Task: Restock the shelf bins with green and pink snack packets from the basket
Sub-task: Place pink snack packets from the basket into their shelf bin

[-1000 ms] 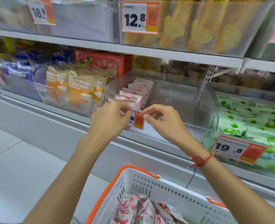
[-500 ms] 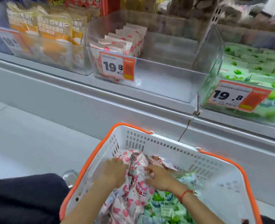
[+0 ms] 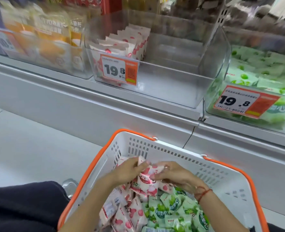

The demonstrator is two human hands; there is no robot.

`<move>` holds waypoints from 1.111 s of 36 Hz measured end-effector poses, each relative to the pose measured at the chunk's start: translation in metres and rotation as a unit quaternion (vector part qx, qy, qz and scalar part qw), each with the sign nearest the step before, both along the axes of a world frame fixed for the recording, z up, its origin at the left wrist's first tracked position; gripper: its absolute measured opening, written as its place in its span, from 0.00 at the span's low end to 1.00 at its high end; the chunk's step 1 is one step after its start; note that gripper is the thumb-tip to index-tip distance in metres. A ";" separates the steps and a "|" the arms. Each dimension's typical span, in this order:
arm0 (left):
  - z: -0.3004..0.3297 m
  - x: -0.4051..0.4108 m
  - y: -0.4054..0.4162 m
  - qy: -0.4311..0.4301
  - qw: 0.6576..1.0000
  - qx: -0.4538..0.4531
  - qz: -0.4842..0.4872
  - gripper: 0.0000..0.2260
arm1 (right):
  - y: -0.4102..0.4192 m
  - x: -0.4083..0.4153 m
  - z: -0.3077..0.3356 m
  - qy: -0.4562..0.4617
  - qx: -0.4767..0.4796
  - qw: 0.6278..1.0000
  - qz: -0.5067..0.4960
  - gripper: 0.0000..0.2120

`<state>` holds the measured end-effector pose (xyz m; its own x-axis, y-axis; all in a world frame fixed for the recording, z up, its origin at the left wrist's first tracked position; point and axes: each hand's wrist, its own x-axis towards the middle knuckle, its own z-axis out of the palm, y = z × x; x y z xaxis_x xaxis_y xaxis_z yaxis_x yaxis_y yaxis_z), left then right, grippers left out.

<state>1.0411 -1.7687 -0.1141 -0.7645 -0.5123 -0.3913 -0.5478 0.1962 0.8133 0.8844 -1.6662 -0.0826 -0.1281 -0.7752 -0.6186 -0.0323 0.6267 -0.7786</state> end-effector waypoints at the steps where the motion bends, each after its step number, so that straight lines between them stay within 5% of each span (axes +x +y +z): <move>1: 0.015 -0.001 -0.002 0.055 0.998 -0.002 0.026 0.16 | -0.003 -0.001 0.011 -0.006 -0.014 1.000 -0.016 0.14; 4: 0.046 -0.002 -0.007 0.171 0.981 -0.023 0.091 0.18 | -0.008 0.000 0.041 0.018 -0.072 0.996 -0.050 0.20; 8: 0.083 -0.005 -0.007 0.281 0.942 -0.048 0.177 0.16 | -0.010 0.011 0.079 0.080 -0.158 0.981 -0.085 0.11; 12: 0.127 -0.013 -0.013 0.368 0.891 -0.083 0.252 0.17 | -0.018 0.024 0.125 0.263 -0.213 0.940 -0.052 0.09; 15: 0.172 -0.021 -0.021 0.414 0.860 -0.130 0.268 0.12 | -0.030 0.026 0.163 0.363 -0.254 0.896 -0.026 0.12; 20: 0.235 -0.031 -0.057 0.435 0.839 -0.221 0.242 0.18 | -0.063 0.018 0.227 0.457 -0.266 0.848 0.007 0.15; 26: 0.270 -0.045 -0.119 0.265 0.835 -0.430 0.218 0.27 | -0.122 -0.010 0.267 0.336 -0.290 0.893 -0.069 0.11; 30: 0.252 -0.049 -0.167 0.057 0.809 -0.571 0.128 0.17 | -0.169 -0.046 0.258 0.396 -0.246 0.877 -0.117 0.11; 35: 0.237 -0.058 -0.192 -0.018 0.836 -0.539 0.095 0.24 | -0.237 -0.092 0.233 0.458 -0.194 0.855 -0.146 0.07; 40: 0.233 -0.058 -0.194 -0.033 0.838 -0.539 0.078 0.23 | -0.294 -0.125 0.201 0.501 -0.135 0.839 -0.165 0.15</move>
